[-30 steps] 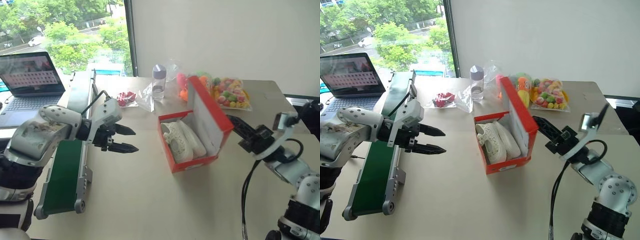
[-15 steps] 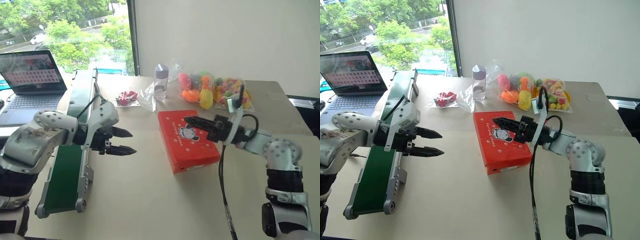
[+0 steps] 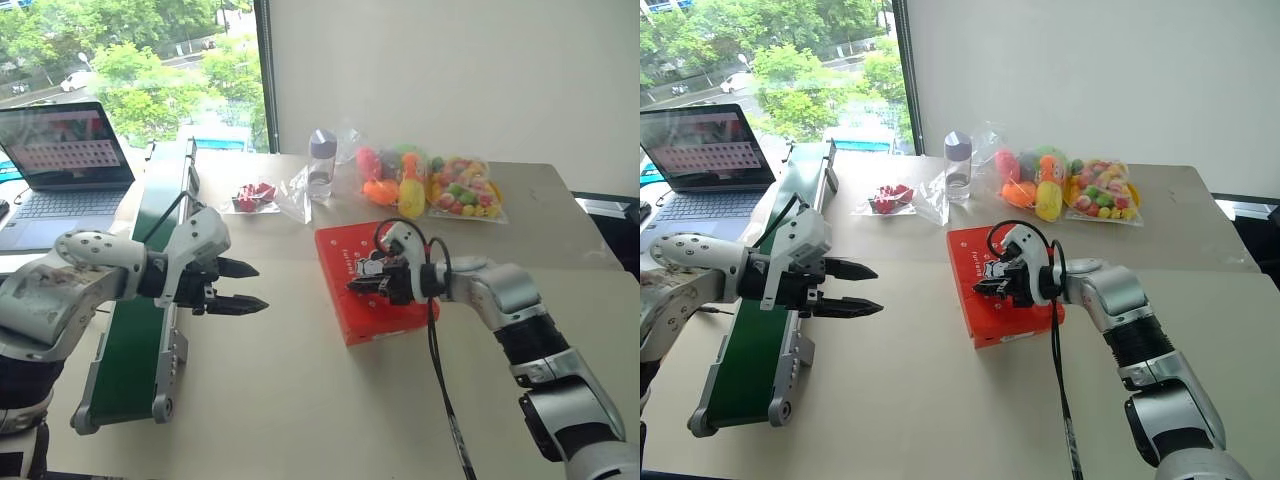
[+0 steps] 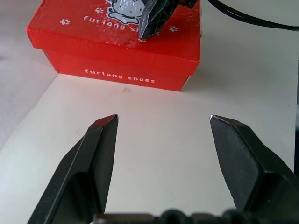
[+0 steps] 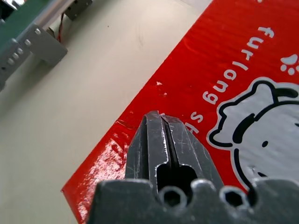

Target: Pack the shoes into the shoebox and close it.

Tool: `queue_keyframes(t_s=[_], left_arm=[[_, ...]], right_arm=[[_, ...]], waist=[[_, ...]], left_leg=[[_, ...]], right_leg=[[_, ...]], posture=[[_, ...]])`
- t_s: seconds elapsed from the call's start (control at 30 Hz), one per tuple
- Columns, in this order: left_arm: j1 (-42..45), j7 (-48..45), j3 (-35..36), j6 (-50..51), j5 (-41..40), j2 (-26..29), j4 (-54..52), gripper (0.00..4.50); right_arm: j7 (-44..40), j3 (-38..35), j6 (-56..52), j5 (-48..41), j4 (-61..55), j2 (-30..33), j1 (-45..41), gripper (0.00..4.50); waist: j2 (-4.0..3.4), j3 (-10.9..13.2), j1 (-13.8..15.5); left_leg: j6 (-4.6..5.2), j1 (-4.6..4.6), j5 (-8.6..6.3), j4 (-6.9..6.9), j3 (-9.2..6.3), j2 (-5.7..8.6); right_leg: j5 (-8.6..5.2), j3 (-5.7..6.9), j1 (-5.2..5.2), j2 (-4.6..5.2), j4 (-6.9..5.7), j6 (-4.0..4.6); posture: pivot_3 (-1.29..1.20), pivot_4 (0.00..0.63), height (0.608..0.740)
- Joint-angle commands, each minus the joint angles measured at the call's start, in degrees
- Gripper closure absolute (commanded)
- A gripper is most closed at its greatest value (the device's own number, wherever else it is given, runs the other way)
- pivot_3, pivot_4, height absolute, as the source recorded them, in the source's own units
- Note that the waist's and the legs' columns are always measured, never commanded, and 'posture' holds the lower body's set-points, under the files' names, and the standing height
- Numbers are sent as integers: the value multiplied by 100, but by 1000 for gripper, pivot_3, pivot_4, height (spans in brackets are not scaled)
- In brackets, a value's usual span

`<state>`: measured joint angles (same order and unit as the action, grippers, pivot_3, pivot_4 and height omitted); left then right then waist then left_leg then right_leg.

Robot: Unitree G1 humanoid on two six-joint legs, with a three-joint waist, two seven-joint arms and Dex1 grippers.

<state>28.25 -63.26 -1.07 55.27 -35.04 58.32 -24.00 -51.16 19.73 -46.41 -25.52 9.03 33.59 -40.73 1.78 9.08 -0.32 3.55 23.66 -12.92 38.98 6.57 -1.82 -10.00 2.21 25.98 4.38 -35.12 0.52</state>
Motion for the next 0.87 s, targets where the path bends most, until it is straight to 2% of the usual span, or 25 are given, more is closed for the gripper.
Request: queue_keyframes(t_s=[0.03, 0.1, 0.23, 0.37, 0.47, 0.63, 0.73, 0.87], left_arm=[[34, 53, 155, -18, -84, 64, -131, 1166], [50, 43, 108, -100, -63, 45, -107, 1166], [12, 53, -25, -455, 197, 53, -79, 1166], [69, 200, 205, -543, 67, -211, -23, 1166], [123, 356, 395, -504, -89, -419, -11, 1166], [144, 592, 676, -425, -330, -593, -143, 1166], [128, 657, 708, -466, -313, -571, -107, 1166], [79, 639, 599, -489, -242, -462, 22, 1166]], right_arm=[[38, 205, -103, 568, -52, 299, 120, 4451], [-77, -70, -312, 335, -391, 387, 93, 4451], [-374, -702, -606, -214, -1005, 595, 53, 4451], [-1348, -1616, -367, -1072, -2062, 1200, 193, 4451], [-1524, -2143, -633, -1563, -2375, 1499, 121, 4451], [-1685, -2321, -430, -1475, -2481, 1947, 177, 4451], [-1678, -2356, -425, -1514, -2440, 1976, 125, 4451], [-1591, -2256, -380, -1421, -2371, 1893, 56, 4451]], waist=[[2, -1, 28], [2, -1, 70], [2, 0, 120], [-5, 5, 110], [-5, 8, 103], [-1, 10, 90], [0, 11, 95], [0, 11, 96]], left_leg=[[-3, -3, 1, 0, 0, 0], [-42, -2, -15, 0, 1, 1], [-43, 18, -13, 3, 0, 4], [9, 44, 10, -4, -2, 4], [10, 51, 2, -8, -9, -3], [8, 47, -3, -5, -8, -3], [7, 46, -1, 2, -8, -3], [7, 43, 0, 4, -5, -1]], right_leg=[[0, 1, -3, 1, 1, 0], [0, 1, -2, 5, 2, 1], [2, 1, 11, 6, 2, 2], [5, 2, 34, 2, 5, 6], [18, 12, 36, -7, 8, -26], [14, 12, 32, -6, 10, -29], [-3, 10, 30, -4, 9, 3], [0, 7, 27, -2, 8, 3]], posture=[[0, 150, 740], [0, 150, 740], [0, 150, 740], [0, 150, 740], [0, 150, 740], [0, 150, 740], [0, 150, 740], [0, 150, 740]])
